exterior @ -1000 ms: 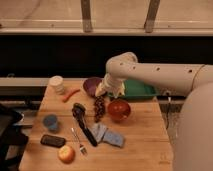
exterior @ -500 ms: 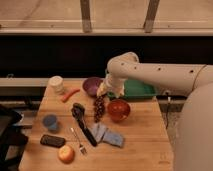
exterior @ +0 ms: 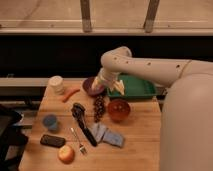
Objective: Place pepper in plastic cup
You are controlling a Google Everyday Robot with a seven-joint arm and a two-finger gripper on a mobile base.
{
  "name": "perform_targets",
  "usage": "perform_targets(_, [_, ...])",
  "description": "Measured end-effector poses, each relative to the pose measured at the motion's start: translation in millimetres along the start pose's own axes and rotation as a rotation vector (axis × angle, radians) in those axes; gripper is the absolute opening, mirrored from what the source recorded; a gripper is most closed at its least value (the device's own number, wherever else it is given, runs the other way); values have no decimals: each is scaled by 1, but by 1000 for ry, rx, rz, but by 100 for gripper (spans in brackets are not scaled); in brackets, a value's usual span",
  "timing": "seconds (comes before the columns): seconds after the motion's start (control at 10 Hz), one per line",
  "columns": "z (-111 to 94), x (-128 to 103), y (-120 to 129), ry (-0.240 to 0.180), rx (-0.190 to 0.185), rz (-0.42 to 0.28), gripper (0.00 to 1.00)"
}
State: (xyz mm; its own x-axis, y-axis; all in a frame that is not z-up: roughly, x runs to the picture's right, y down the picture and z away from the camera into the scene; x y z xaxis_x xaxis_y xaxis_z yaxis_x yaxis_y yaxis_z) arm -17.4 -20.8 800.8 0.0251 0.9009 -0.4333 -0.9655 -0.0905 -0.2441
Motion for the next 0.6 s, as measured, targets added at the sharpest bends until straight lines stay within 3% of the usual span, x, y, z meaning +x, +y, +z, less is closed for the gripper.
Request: perform_targets(0.6, [41,-65,117,-6,-66,-226,70])
